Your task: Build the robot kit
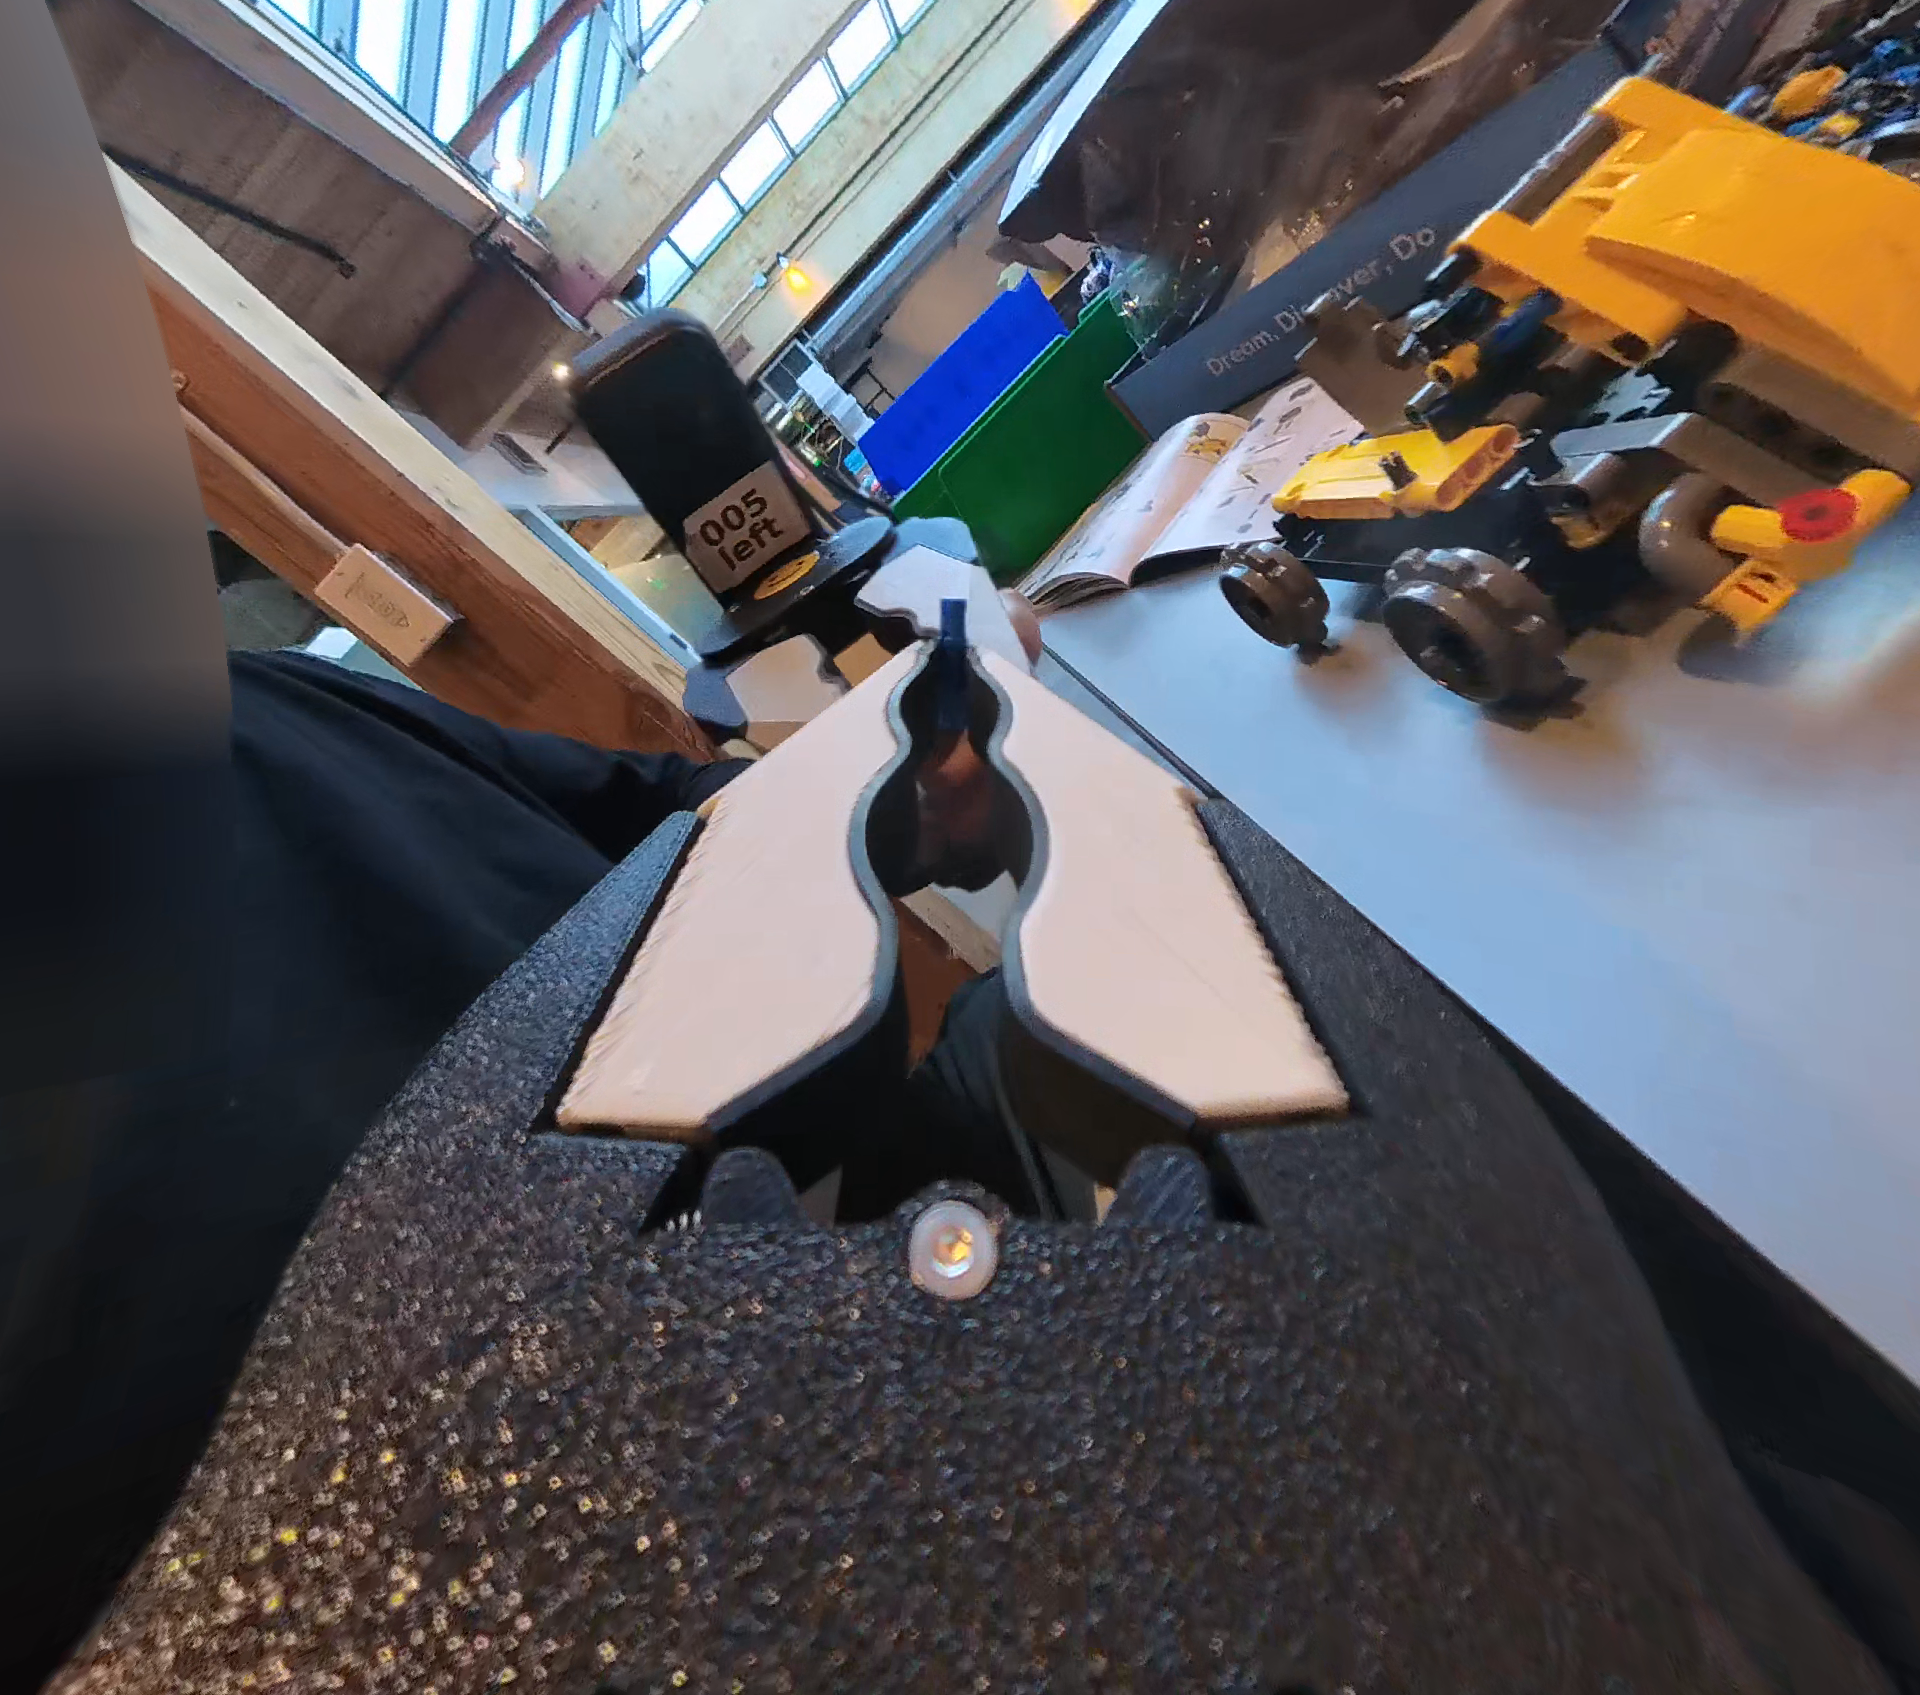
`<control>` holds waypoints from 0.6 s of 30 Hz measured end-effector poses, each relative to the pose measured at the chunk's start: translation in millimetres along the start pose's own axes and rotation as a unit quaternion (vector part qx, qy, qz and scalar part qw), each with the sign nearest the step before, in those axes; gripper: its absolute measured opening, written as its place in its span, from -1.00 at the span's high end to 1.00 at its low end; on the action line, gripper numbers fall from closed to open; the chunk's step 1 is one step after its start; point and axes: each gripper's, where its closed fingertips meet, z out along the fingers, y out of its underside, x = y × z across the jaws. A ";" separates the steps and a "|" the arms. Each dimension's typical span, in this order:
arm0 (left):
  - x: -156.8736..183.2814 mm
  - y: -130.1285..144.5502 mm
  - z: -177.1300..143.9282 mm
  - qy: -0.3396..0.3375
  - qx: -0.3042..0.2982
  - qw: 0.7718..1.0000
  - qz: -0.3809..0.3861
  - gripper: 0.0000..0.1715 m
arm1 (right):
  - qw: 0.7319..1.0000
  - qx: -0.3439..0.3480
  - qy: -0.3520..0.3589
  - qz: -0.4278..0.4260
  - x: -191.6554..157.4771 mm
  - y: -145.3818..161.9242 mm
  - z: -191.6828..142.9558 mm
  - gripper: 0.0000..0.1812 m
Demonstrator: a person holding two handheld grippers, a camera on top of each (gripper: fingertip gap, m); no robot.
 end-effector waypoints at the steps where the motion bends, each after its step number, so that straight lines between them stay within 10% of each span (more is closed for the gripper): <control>1: -0.2 -0.1 -0.3 0.003 0.003 1.000 -0.009 0.80 | 1.000 0.002 -0.002 -0.004 -0.9 0.7 1.8 0.95; 18: -7.6 2.0 -3.5 0.020 0.008 0.998 -0.067 0.97 | 0.989 -0.013 0.068 -0.128 5.2 4.0 5.1 0.94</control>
